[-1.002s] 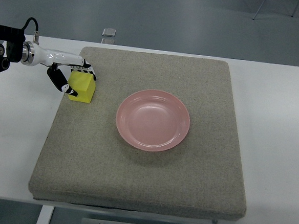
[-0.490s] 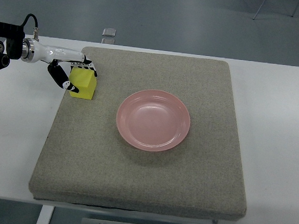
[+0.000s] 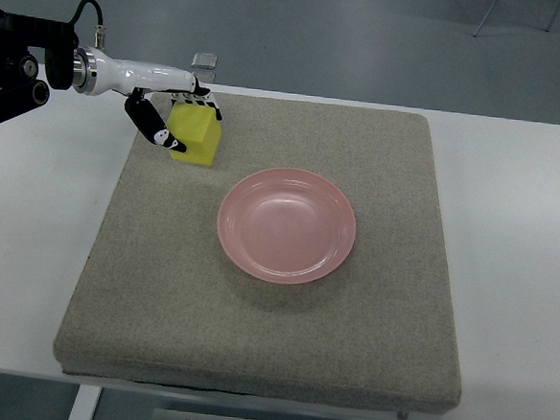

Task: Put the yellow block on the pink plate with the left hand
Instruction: 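Lift the yellow cube and carry it over the pink plate, then lower the cube onto the plate and open the left hand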

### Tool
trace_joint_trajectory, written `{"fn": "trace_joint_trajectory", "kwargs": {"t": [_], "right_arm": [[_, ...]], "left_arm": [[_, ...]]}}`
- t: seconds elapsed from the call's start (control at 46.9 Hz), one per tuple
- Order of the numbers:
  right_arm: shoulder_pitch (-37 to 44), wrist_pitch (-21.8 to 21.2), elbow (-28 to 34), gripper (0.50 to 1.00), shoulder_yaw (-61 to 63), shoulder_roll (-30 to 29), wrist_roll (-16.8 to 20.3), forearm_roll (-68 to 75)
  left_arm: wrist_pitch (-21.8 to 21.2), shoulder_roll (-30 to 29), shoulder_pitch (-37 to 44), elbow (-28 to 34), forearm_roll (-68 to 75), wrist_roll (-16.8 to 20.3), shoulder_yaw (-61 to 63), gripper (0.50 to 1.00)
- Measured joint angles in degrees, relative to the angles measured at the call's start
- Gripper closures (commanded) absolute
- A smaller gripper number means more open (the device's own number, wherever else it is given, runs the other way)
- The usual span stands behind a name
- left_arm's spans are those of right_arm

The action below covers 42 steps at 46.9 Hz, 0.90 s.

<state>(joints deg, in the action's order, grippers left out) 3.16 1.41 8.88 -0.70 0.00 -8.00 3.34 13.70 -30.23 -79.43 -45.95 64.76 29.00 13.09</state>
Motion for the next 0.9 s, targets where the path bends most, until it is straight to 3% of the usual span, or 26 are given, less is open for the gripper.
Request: {"fn": "trace_joint_trajectory", "kwargs": {"t": [0.895], "right_arm": [[0.0, 0.0, 0.0, 0.576, 0.0, 0.0, 0.0, 0.0]], "left_arm": [[3.47, 12.54, -3.37, -5.24, 0.27, 0.09, 0.55, 1.0]]}}
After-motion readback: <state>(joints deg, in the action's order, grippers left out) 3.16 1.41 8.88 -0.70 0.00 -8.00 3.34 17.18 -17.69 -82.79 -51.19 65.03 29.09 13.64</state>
